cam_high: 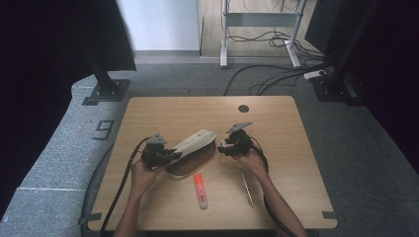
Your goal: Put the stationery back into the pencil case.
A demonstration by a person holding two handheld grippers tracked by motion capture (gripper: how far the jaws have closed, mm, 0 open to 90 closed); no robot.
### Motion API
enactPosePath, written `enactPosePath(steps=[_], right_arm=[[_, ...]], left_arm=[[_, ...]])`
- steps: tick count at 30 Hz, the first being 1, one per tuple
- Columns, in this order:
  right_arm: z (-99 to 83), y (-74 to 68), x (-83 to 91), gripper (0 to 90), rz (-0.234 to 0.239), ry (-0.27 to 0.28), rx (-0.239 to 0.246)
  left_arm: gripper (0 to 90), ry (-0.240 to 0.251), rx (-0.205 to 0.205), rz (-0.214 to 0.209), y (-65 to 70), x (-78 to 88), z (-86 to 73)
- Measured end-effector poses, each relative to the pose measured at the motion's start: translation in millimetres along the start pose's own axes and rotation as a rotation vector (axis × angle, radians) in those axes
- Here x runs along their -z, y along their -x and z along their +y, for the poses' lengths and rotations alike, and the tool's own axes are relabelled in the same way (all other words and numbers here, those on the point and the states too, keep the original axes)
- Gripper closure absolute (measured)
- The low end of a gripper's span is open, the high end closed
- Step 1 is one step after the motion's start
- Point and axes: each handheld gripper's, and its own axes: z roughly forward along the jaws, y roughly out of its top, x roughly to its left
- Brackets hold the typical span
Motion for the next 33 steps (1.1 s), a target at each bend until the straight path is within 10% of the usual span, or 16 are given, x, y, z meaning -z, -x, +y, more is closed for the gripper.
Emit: enactPosePath(steps=[33], right_arm=[[25.5, -20.7, -59.8, 45.0, 0.009, -0.037, 0.009]], left_arm=[[75.7, 0.021, -0.001, 0.002, 2.1, -0.1, 2.0]])
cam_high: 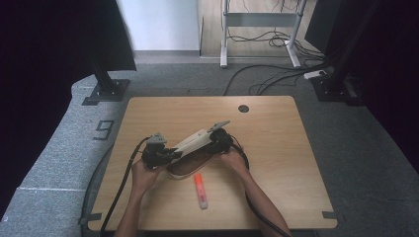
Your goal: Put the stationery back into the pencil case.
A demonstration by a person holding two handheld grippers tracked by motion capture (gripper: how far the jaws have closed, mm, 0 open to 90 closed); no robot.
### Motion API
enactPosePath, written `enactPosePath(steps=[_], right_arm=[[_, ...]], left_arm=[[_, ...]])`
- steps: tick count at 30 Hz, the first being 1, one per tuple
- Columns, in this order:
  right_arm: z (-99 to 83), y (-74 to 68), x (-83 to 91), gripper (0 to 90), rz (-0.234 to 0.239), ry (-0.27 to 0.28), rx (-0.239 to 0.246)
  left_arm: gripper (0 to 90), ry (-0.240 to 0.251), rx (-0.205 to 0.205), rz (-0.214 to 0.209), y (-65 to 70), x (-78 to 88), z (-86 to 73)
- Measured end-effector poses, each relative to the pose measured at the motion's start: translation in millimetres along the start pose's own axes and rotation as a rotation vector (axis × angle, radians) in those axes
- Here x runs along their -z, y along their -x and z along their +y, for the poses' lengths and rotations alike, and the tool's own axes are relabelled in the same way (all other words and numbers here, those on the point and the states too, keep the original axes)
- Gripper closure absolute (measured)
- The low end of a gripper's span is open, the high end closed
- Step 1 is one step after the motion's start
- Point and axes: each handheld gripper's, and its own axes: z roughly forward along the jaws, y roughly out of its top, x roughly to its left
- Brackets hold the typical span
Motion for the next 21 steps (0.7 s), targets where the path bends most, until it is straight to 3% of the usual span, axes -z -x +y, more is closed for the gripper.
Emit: enactPosePath(steps=[8, 10, 15, 21], right_arm=[[0.9, -2.1, -9.7, 43.7, -0.006, -0.005, 0.007], [2.0, -1.6, -9.7, 38.8, -0.002, -0.007, 0.004], [2.6, -3.7, -7.4, 30.2, 0.0, -0.009, 0.012], [2.2, -7.7, 2.4, 28.0, 0.004, -0.004, 0.019]], left_arm=[[75.7, -0.001, -0.004, -0.008, 0.5, -2.0, 0.7], [75.7, -0.001, -0.003, -0.007, 0.4, -2.0, 0.7], [75.7, -0.001, -0.005, 0.004, -0.3, -2.3, 0.6], [75.7, -0.003, -0.007, 0.012, -0.8, -2.3, 0.3]])
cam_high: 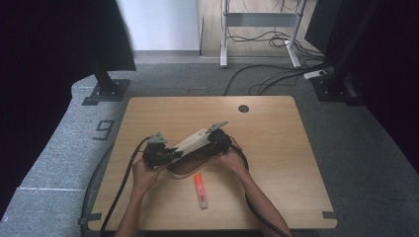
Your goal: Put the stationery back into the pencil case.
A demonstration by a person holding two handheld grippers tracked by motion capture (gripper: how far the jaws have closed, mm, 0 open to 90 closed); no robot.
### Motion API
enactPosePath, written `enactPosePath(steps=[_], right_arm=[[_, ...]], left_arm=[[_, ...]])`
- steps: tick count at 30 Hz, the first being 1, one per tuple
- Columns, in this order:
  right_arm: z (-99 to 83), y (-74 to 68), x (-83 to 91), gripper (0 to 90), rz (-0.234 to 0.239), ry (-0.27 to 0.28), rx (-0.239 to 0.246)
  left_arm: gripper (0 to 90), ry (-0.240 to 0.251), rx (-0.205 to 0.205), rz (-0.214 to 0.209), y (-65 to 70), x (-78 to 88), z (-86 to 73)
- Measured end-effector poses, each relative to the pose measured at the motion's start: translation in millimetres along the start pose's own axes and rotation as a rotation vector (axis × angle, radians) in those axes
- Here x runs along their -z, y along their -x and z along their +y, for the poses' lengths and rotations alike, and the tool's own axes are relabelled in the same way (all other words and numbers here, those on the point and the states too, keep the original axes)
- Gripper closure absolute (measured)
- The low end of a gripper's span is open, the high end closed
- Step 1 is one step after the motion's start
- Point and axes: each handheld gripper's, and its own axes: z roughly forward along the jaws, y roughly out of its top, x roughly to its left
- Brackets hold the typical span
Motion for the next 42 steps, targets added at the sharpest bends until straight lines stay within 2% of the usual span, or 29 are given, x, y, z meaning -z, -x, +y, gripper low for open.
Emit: enactPosePath(steps=[6, 11, 19, 36, 42], right_arm=[[-4.4, -2.2, 13.0, 28.1, -0.002, -0.003, 0.02], [-12.1, 0.3, 25.8, 29.8, -0.003, -0.005, 0.018], [-26.0, 9.1, 44.6, 32.4, -0.017, 0.002, -0.008], [-59.0, 16.5, 84.1, 36.1, -0.04, 0.017, -0.061], [-73.1, 15.2, 96.3, 36.9, -0.047, 0.016, -0.075]], left_arm=[[75.6, -0.002, 0.002, -0.003, -0.2, -0.2, -0.4], [75.5, -0.005, 0.003, -0.006, -0.2, -0.6, -0.6], [75.3, -0.006, 0.002, -0.007, 0.1, -0.7, -0.7], [75.2, -0.012, 0.002, -0.011, 0.4, -0.6, -0.7], [75.1, -0.011, 0.002, -0.011, 0.4, -0.8, -0.7]])
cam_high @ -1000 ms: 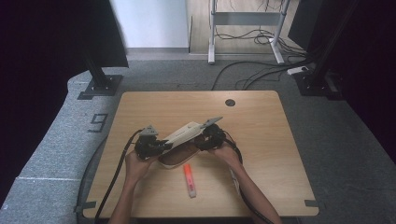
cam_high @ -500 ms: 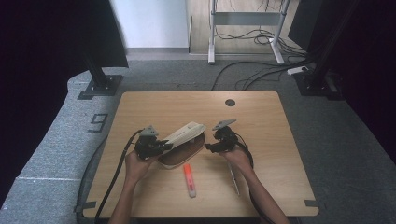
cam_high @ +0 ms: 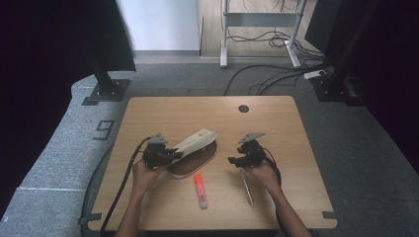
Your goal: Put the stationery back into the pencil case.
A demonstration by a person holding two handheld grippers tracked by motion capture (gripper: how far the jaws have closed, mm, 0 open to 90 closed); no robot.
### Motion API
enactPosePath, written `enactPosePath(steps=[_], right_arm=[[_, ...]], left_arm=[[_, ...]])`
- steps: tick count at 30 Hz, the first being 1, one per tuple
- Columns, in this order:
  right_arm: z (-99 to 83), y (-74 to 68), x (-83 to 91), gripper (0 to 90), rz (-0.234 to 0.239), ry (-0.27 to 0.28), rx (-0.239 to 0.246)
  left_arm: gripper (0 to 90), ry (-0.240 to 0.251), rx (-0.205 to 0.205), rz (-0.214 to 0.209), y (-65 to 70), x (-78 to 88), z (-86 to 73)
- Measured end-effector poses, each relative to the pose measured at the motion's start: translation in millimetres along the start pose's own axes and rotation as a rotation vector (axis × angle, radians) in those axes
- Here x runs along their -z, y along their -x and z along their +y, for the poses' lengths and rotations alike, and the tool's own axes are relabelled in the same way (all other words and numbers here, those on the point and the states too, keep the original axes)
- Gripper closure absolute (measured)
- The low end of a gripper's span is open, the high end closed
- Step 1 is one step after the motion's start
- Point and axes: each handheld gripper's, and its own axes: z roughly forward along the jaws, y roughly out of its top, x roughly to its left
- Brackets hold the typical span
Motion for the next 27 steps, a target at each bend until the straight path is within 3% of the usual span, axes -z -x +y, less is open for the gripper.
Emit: enactPosePath(steps=[13, 27], right_arm=[[-33.9, -6.3, 18.6, 41.5, -0.018, -0.011, -0.025], [-60.5, -24.0, 28.9, 49.8, -0.027, -0.035, -0.031]], left_arm=[[75.0, 0.003, 0.006, -0.006, -0.8, 0.1, -0.1], [75.0, -0.001, 0.003, -0.004, 0.1, 0.6, 0.3]])
